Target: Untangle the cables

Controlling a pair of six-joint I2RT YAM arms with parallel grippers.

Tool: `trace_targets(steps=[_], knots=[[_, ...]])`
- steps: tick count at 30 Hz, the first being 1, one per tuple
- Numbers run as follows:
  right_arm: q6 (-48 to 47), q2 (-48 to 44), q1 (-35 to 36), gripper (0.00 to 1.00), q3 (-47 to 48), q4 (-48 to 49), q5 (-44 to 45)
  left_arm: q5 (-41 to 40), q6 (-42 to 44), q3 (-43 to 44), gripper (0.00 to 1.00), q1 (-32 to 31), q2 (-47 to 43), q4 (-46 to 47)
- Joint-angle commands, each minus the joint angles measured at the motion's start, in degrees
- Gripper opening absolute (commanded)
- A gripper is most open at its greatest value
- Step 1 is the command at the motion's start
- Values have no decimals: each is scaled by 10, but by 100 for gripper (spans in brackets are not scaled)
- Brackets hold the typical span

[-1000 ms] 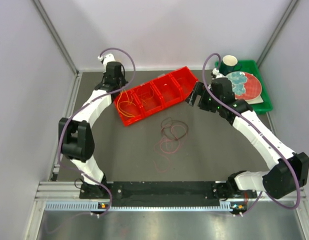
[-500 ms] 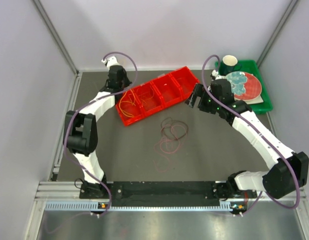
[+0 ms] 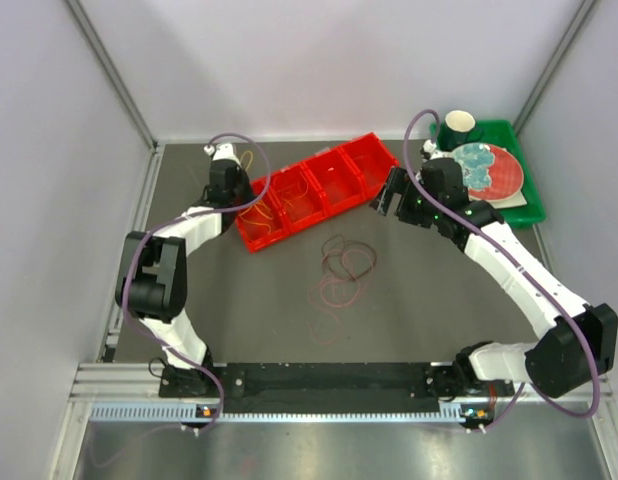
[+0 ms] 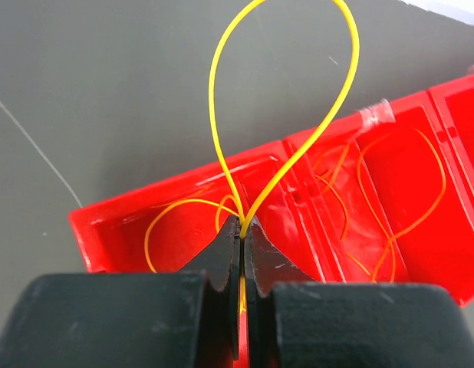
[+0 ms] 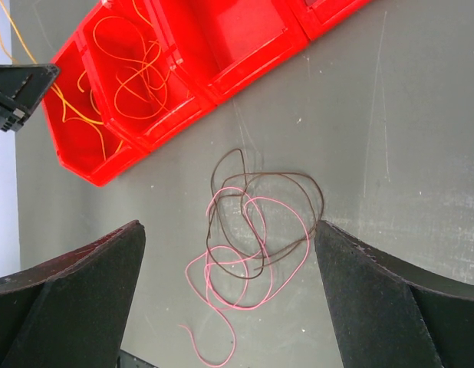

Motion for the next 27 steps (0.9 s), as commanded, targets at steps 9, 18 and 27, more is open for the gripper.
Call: trace_targets(steps=[9, 18, 27], knots=[[3, -17, -3, 91, 10, 19, -5, 21, -6, 44, 0, 0, 42, -58], [3, -13, -3, 91, 12, 25, -12, -3, -20, 49, 20, 0, 56, -100], [2, -9, -3, 91, 14, 31, -15, -7, -16, 65, 39, 0, 11, -141]])
